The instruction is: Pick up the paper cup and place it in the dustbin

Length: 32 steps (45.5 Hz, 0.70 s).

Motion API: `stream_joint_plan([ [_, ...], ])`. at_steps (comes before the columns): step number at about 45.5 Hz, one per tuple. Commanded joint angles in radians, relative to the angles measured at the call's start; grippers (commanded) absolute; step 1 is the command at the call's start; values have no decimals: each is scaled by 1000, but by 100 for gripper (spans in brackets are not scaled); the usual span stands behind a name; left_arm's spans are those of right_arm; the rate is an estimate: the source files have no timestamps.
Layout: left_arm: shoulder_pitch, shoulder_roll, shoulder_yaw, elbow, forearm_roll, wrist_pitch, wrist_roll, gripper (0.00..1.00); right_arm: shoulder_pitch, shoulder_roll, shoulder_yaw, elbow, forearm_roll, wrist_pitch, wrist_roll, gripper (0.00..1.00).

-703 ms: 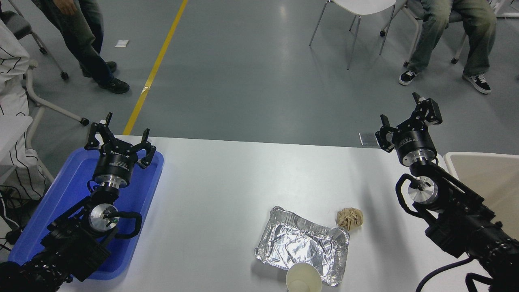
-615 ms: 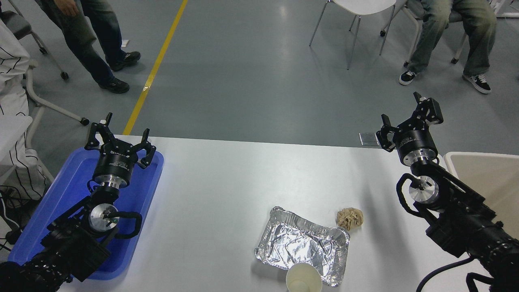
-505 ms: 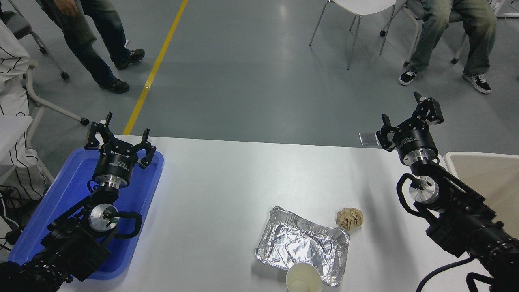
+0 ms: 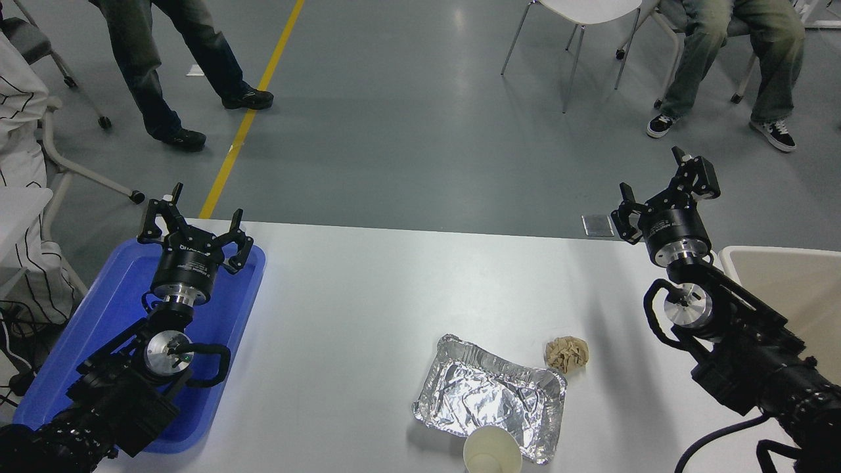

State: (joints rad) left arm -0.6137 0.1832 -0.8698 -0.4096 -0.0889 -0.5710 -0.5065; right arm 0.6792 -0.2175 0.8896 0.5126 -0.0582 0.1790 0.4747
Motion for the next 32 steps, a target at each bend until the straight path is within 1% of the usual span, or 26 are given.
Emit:
stream_joint_plan([
  [1, 0, -1, 0, 0, 0, 0, 0, 100, -7, -20, 0, -2, 0, 0, -1, 100],
  [8, 0, 1, 0, 0, 0, 0, 0, 100, -23, -54, -15, 6, 0, -4, -2, 100],
  [12, 0, 1, 0, 0, 0, 0, 0, 100, -21, -111, -109, 14, 6, -4, -2, 100],
  [17, 0, 1, 0, 0, 0, 0, 0, 100, -9, -144, -247, 14, 21, -7, -2, 100],
  [23, 0, -1, 0, 0, 0, 0, 0, 100, 19, -204, -437, 46, 23, -7, -2, 100],
  [24, 0, -1, 0, 0, 0, 0, 0, 100, 32, -236, -508, 61, 23, 2, -2, 100],
  [28, 0, 1, 0, 0, 0, 0, 0, 100, 78, -299, -688, 107, 21, 10, -2, 100],
  [32, 0, -1, 0, 0, 0, -1, 0, 100, 164, -339, -917, 139, 21, 11, -2, 100],
])
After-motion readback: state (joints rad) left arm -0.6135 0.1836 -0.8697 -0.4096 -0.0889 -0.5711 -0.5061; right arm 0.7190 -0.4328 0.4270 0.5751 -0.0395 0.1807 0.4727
